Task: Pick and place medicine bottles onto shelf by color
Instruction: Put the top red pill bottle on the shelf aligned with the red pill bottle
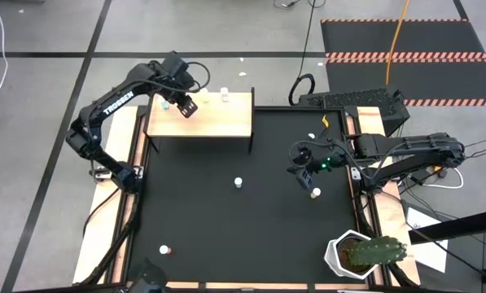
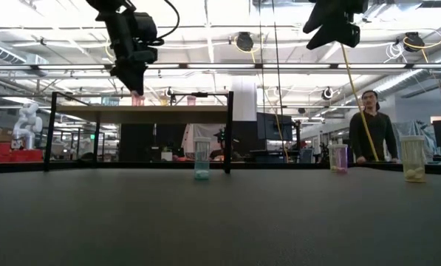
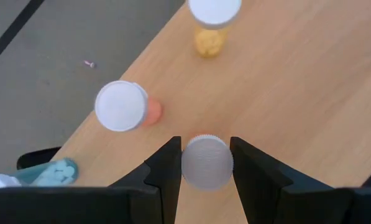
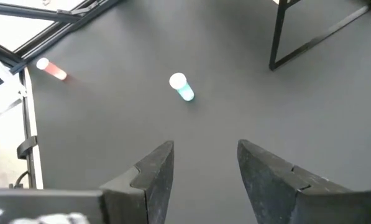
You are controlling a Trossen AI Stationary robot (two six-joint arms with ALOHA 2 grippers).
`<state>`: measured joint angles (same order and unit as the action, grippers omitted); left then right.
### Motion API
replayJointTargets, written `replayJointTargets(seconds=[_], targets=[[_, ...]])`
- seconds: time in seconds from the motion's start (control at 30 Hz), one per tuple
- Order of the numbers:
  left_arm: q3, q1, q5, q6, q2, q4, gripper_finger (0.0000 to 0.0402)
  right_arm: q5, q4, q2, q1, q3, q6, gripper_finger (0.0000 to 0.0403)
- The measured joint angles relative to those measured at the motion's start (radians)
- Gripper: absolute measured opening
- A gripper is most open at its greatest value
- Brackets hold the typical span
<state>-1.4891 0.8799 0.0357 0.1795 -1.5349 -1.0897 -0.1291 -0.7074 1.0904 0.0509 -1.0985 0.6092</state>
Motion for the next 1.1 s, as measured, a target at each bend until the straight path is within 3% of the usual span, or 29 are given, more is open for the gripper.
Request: replayJointTargets(seconds=[0.8,1.1], targets=[[0.003,0.046,-0.021,0.005,-0.001,0.027,0.0135,0.0,0.0,0.0,-0.006,0.0,0.035,0.0171],[-0.029,0.047,-0.019,-0.006,-0.003,0.014,0.0205,0.002,0.0,0.0,-0.006,0.0,0.034,0.0171]])
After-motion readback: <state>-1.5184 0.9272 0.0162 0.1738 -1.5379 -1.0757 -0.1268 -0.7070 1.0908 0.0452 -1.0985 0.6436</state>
